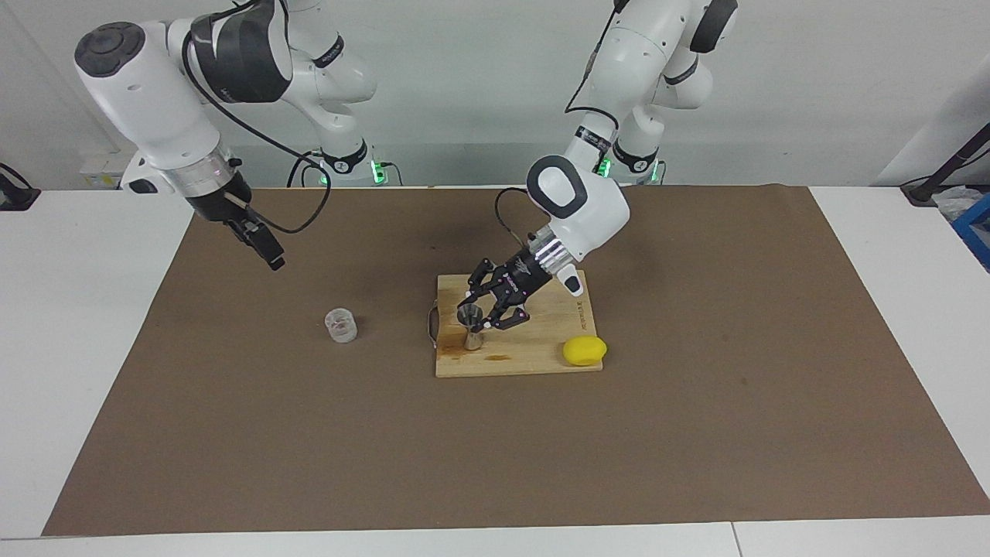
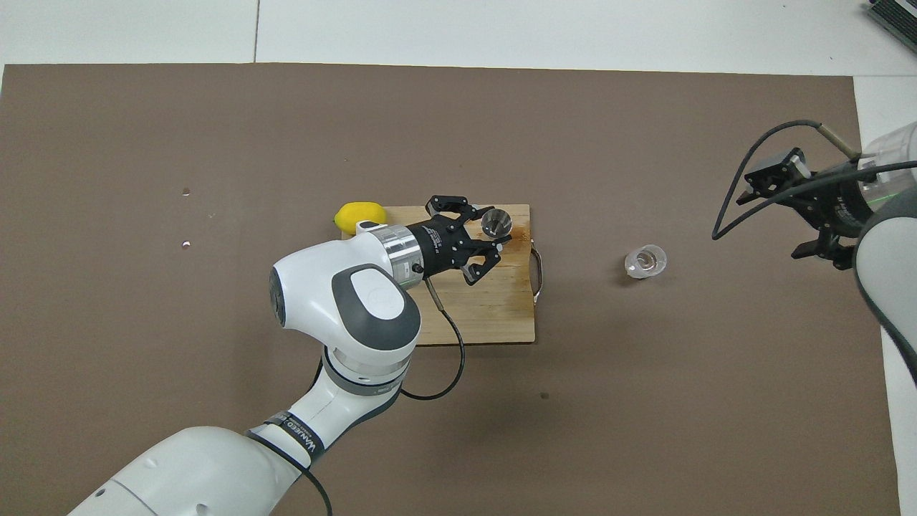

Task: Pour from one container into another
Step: 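Lower the metal cup onto the board while the right gripper moves in, then withdraw the left gripper while the right gripper reaches the glass cup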

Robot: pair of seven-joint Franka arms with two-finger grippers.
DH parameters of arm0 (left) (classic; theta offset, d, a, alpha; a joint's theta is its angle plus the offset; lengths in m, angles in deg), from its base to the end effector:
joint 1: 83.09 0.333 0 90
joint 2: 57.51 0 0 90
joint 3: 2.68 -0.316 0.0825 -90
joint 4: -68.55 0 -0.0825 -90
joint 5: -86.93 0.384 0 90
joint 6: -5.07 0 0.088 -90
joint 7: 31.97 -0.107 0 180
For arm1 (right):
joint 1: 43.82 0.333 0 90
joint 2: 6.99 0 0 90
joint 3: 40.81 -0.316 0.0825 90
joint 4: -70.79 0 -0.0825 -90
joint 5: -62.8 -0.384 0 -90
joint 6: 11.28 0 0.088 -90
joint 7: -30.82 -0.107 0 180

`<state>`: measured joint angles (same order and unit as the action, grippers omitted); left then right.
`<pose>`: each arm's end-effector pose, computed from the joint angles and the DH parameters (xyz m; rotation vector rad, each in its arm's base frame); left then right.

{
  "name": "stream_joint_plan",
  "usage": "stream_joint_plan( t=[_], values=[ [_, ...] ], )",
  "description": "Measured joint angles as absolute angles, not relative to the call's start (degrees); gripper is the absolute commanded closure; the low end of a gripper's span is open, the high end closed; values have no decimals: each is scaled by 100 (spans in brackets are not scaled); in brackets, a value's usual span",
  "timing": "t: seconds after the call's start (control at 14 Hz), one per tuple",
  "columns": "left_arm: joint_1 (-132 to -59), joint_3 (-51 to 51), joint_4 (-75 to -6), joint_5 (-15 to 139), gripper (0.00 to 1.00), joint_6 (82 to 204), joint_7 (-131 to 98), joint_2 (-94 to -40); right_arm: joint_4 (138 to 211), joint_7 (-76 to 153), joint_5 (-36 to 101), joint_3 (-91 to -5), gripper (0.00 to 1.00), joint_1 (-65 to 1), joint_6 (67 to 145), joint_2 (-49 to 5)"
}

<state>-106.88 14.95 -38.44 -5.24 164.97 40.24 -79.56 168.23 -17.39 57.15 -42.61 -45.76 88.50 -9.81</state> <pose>0.5233 -0.3810 0.3388 1.1548 1.9009 -0.7531 0.5777 0.0071 0.5501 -2.7753 1.2746 0.0731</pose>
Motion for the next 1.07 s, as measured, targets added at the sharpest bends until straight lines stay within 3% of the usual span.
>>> stream_joint_plan(
  t=[0.07,0.21,0.78,1.07],
  values=[
    [-10688,1495,-3846,-497,67,16497,4024,-7961,16955,-2091,5562,-4260,3,-4578,8996,-989],
    [-10688,1495,-3847,-427,0,16497,4024,-7980,17211,-2492,5127,-4256,6,-4643,9191,-1101],
    [-10682,1489,-3795,289,0,16497,4024,-7953,17800,-2586,3642,-4239,3,-5100,10372,-1946],
    [-10546,1468,-3787,793,0,16243,4035,-7533,18015,-2597,3427,-4237,1,-5155,10721,-2170]
  ],
)
